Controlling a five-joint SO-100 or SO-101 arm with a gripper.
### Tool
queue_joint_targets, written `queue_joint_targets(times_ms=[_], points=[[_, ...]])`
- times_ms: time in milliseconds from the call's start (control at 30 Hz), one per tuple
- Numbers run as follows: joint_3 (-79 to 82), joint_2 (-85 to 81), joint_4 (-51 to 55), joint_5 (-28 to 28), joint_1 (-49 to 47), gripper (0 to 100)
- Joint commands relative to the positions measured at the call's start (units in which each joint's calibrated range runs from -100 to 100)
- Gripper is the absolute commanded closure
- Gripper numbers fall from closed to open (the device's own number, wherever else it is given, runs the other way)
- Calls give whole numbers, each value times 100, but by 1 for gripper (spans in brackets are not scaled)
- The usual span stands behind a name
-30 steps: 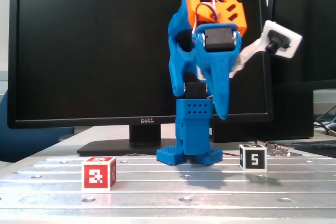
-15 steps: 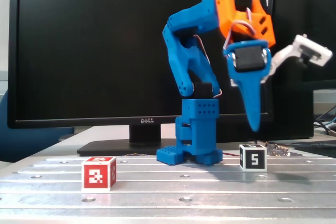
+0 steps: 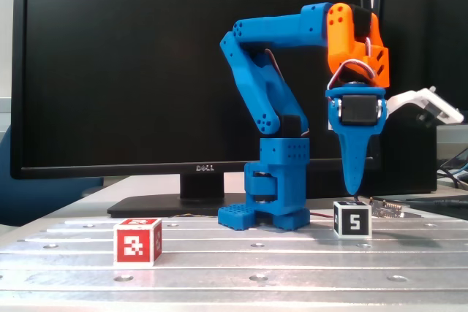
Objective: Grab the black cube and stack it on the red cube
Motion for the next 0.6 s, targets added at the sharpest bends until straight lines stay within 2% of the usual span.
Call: queue_joint_targets(times_ms=[0, 567], points=[[-84, -98, 70, -26, -160, 99], [-48, -307, 404, -41, -300, 99]])
